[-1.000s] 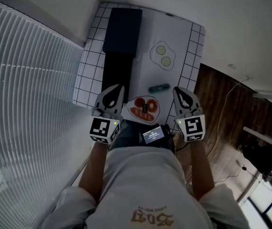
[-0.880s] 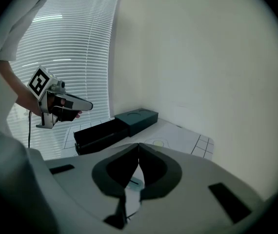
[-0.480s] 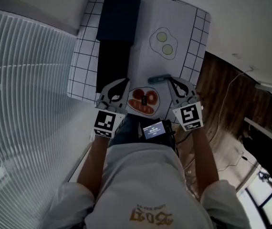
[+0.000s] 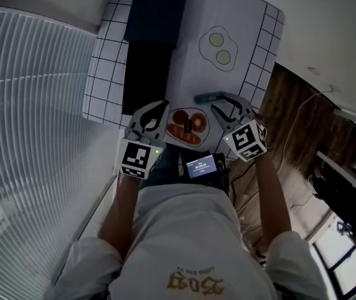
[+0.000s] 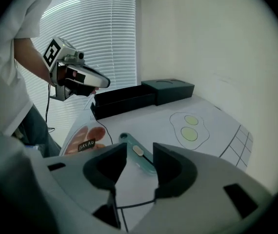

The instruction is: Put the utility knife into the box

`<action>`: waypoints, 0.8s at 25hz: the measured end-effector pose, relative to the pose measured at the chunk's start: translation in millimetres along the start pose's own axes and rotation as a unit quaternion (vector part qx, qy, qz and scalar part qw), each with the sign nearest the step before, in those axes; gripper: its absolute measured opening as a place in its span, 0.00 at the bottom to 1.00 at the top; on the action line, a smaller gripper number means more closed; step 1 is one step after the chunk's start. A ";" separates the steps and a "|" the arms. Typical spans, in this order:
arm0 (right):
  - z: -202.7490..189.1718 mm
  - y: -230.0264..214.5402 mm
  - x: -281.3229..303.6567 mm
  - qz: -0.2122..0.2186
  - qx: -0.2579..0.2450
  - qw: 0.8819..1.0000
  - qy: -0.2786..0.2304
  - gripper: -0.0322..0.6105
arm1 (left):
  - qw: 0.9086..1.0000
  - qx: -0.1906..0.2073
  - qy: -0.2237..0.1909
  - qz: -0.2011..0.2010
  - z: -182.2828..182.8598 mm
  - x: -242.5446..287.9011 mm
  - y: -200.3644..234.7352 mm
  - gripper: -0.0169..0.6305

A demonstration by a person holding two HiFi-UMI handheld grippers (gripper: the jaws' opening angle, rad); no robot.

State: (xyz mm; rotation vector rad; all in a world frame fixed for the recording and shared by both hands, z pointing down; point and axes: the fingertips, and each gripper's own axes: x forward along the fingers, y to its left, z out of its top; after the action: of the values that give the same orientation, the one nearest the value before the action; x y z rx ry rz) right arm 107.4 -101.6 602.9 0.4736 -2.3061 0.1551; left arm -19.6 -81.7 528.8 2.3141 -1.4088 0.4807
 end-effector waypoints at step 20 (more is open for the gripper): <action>-16.8 -7.3 35.8 0.087 -0.091 0.987 0.100 0.32 | 0.999 -0.032 0.012 0.013 -16.2 -0.7 5.7 0.04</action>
State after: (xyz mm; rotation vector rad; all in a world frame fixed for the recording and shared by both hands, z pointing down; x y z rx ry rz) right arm 98.4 -114.5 639.9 0.1564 -2.1377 0.0712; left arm -26.4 -75.7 543.4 2.2347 -1.4243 0.4620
